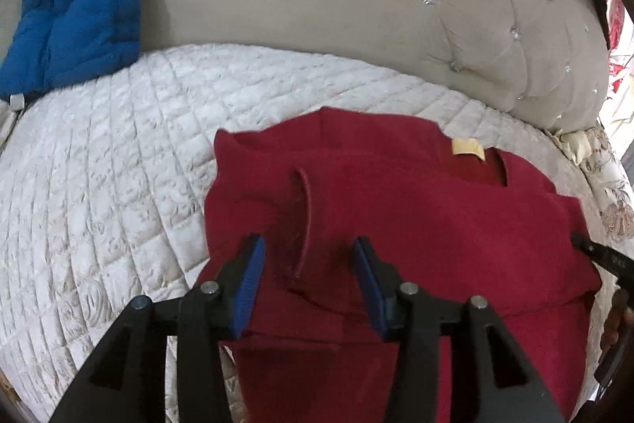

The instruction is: Fold small clothes

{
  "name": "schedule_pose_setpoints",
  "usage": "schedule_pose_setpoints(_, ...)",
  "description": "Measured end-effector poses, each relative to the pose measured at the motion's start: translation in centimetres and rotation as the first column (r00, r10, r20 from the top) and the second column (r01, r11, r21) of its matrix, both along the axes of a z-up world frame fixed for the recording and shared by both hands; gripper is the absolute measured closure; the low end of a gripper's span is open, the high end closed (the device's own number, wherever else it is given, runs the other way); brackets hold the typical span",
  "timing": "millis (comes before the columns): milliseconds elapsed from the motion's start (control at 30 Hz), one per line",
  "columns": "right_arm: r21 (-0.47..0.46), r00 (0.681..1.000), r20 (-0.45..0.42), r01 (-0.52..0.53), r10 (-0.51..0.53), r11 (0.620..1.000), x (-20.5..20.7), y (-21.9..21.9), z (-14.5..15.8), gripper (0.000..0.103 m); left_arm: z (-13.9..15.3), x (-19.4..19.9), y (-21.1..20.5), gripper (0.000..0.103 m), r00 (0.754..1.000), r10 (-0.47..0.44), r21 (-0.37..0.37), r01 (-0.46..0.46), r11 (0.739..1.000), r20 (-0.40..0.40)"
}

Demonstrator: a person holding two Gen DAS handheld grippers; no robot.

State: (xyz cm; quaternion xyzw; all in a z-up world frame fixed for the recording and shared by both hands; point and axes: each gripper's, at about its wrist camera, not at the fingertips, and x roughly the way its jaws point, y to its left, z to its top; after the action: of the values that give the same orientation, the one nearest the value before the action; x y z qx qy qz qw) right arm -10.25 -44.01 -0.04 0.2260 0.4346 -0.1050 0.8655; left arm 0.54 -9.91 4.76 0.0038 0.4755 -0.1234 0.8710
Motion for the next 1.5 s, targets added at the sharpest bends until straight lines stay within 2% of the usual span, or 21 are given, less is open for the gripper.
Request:
schedule_pose_setpoints(100, -0.067, 0.999, 0.044, 0.025, -0.022, 0.997, -2.0, 0.7, 2.4, 0.091, 0.6, -0.2, 0.6, 0.055, 1.0, 0.008, 0.009, -0.008, 1.0, 0.022)
schedule_pose_setpoints(167, -0.099, 0.996, 0.087, 0.008, 0.0, 0.995, -3.3, 1.8, 4.3, 0.091, 1.0, -0.2, 0.8, 0.055, 0.999, 0.02, 0.021, -0.021, 1.0, 0.042)
schedule_pose_setpoints(200, -0.101, 0.994, 0.096, -0.033, 0.043, 0.994, -3.6, 2.7, 4.8, 0.091, 1.0, -0.1, 0.7, 0.055, 0.999, 0.022, 0.033, -0.024, 0.999, 0.045)
schedule_pose_setpoints(267, -0.12, 0.989, 0.043, -0.137, 0.143, 0.983, -3.4, 4.5, 4.2, 0.094, 0.5, 0.0, 0.5, 0.055, 0.999, 0.022, 0.059, -0.024, 0.998, 0.033)
schedule_pose_setpoints(300, -0.15, 0.985, -0.019, -0.17, 0.169, 0.974, -3.2, 5.5, 3.1, 0.097, 0.1, 0.0, 0.4, 0.055, 0.999, 0.021, 0.068, -0.023, 0.997, 0.024)
schedule_pose_setpoints(367, -0.21, 0.978, -0.14, -0.179, 0.152, 0.961, -3.4, 6.0, 0.6, 0.098, -0.3, -0.1, 0.3, 0.055, 1.0, 0.015, 0.081, -0.016, 0.997, 0.012)
schedule_pose_setpoints(400, -0.217, 0.98, -0.126, -0.176, 0.151, 0.96, -4.0, 5.9, 0.3, 0.098, -0.2, -0.2, 0.4, 0.055, 1.0, 0.014, 0.084, -0.015, 0.996, 0.011)
schedule_pose_setpoints(500, -0.179, 0.987, -0.108, -0.141, 0.123, 0.974, -5.4, 5.0, 1.9, 0.098, 0.8, -0.6, 0.8, 0.053, 0.999, 0.02, 0.069, -0.022, 0.997, 0.035)
schedule_pose_setpoints(533, -0.169, 0.99, -0.072, -0.129, 0.118, 0.977, -5.7, 4.8, 2.9, 0.096, 1.2, -0.6, 1.0, 0.05, 0.999, 0.029, 0.062, -0.031, 0.998, 0.047)
schedule_pose_setpoints(600, -0.173, 0.995, -0.012, -0.103, 0.102, 0.979, -5.5, 4.7, 4.4, 0.095, 1.6, -0.4, 1.2, 0.035, 0.996, 0.055, 0.053, -0.059, 0.997, 0.07)
schedule_pose_setpoints(667, -0.175, 0.995, 0.011, -0.092, 0.095, 0.98, -4.1, 4.9, 4.8, 0.095, 1.5, 0.0, 1.2, 0.031, 0.995, 0.074, 0.063, -0.079, 0.995, 0.073)
schedule_pose_setpoints(733, -0.171, 0.996, 0.012, -0.08, 0.083, 0.982, -2.1, 4.9, 3.9, 0.095, 0.7, 0.6, 1.0, 0.031, 0.995, 0.077, 0.089, -0.083, 0.993, 0.062)
schedule_pose_setpoints(833, -0.161, 0.997, -0.064, -0.047, 0.037, 0.986, 1.2, 3.9, 0.9, 0.095, -1.2, 1.3, 0.4, 0.029, 0.997, 0.066, 0.159, -0.069, 0.985, 0.028)
schedule_pose_setpoints(867, -0.14, 0.999, -0.041, -0.038, 0.032, 0.989, 1.4, 3.5, 0.5, 0.095, -1.5, 1.2, 0.4, 0.028, 0.997, 0.063, 0.157, -0.068, 0.985, 0.035)
schedule_pose_setpoints(967, -0.114, 0.999, -0.028, -0.034, 0.031, 0.993, -0.2, 3.7, 2.1, 0.092, -1.2, 0.9, 0.6, 0.024, 0.996, 0.068, 0.159, -0.075, 0.984, 0.05)
schedule_pose_setpoints(1067, -0.138, 0.998, -0.032, -0.058, 0.054, 0.989, -3.1, 4.3, 3.1, 0.084, -0.4, 0.3, 0.8, 0.024, 0.996, 0.07, 0.147, -0.077, 0.986, 0.052)
schedule_pose_setpoints(1133, -0.154, 0.998, -0.054, -0.051, 0.043, 0.987, -5.0, 4.5, 3.1, 0.081, 0.5, -0.6, 1.0, 0.024, 0.995, 0.062, 0.145, -0.072, 0.987, 0.072)
schedule_pose_setpoints(1300, -0.094, 0.999, -0.048, -0.028, 0.023, 0.995, -9.0, 5.3, 2.4, 0.078, 2.9, -3.4, 1.6, 0.024, 0.993, 0.041, 0.161, -0.058, 0.985, 0.107)
schedule_pose_setpoints(1500, -0.034, 0.998, -0.05, -0.038, 0.036, 0.999, -11.5, 6.9, 1.5, 0.074, 5.4, -7.2, 3.1, 0.024, 0.989, 0.016, 0.19, -0.044, 0.981, 0.144)
